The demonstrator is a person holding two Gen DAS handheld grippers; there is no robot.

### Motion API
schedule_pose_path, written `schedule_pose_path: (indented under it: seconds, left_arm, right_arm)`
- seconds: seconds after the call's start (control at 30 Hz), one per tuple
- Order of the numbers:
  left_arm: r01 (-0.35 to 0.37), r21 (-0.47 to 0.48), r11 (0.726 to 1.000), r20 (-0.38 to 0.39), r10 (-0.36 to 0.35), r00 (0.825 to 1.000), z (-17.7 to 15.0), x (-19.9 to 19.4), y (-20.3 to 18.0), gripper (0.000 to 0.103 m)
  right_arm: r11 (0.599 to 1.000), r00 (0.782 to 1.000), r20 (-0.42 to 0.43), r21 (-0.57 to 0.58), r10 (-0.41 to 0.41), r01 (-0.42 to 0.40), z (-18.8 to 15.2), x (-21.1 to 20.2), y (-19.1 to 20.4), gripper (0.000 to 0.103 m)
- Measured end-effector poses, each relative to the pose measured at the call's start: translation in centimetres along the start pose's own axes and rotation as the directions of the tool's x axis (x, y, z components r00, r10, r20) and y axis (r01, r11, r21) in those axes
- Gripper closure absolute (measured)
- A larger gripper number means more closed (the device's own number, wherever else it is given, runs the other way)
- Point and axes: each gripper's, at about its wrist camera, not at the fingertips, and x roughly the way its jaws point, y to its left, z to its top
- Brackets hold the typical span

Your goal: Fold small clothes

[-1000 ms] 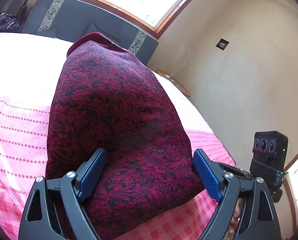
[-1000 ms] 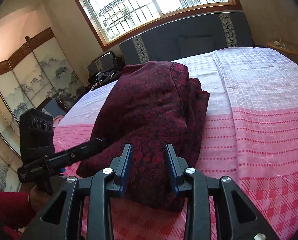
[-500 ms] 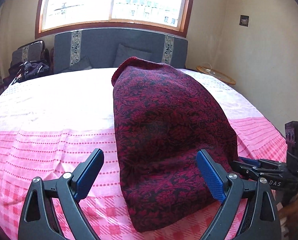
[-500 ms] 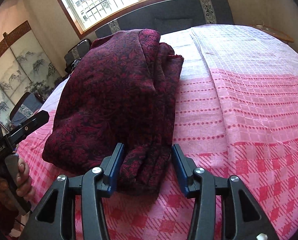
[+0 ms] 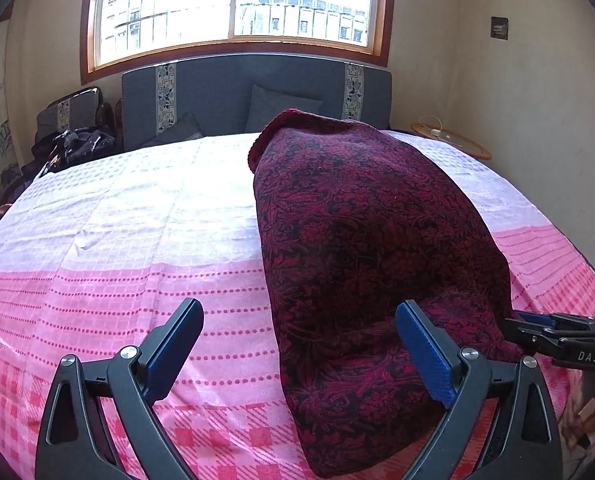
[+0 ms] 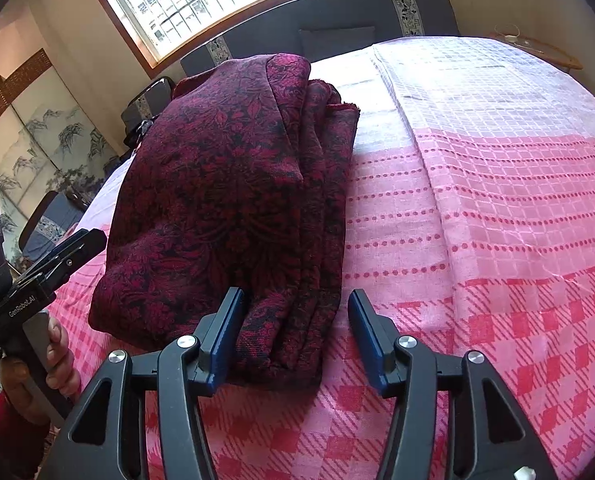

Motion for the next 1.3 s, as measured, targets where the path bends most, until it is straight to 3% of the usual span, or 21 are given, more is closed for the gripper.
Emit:
schedule_pose_path:
  seconds: [0.3, 0.53, 0.8, 1.1, 1.23, 1.3]
  left_arm:
    - [-0.063, -0.010, 0.998, -0.042, 0.062, 0.997, 0.9, 1.8, 1.4, 0.005]
    - [-0.047, -0.014, 0.999, -0.063, 0.046, 0.997, 1.6, 3.4, 2.4, 0.003]
    - [0.108, -0.032, 0.994, -0.075, -0.110, 0.991, 2.7, 5.1, 3.6, 0.003]
    - [0.297, -0.170, 0.940, -0.091, -0.315, 0.945, 3.1, 7.6, 5.6, 0.003]
    - [0.339, -0.212, 0.917, -0.075, -0.361, 0.930, 2.8, 8.0, 6.3, 0.003]
    - [0.358, -0.235, 0.904, -0.075, -0.384, 0.920, 2.5, 8.3, 6.3, 0.003]
  right_arm:
    - [1.000, 1.000, -0.006, -0.007, -0.006, 0.006, 0.0, 0.0, 0.2, 0.045]
    - [1.000, 1.000, -0.012, -0.004, 0.000, 0.000, 0.0, -0.2, 0.1, 0.041]
    - [1.000, 1.000, -0.021, 0.024, 0.019, -0.018, 0.6, -0.3, -0.6, 0.034]
    - [0.996, 0.998, 0.050, 0.068, 0.048, -0.052, 4.0, -0.9, -1.9, 0.033]
    - [0.994, 0.990, 0.102, 0.027, 0.101, -0.104, 7.2, -0.9, -1.2, 0.032]
    - [0.996, 0.991, 0.103, -0.002, 0.087, -0.087, 9.0, 0.0, -0.7, 0.033]
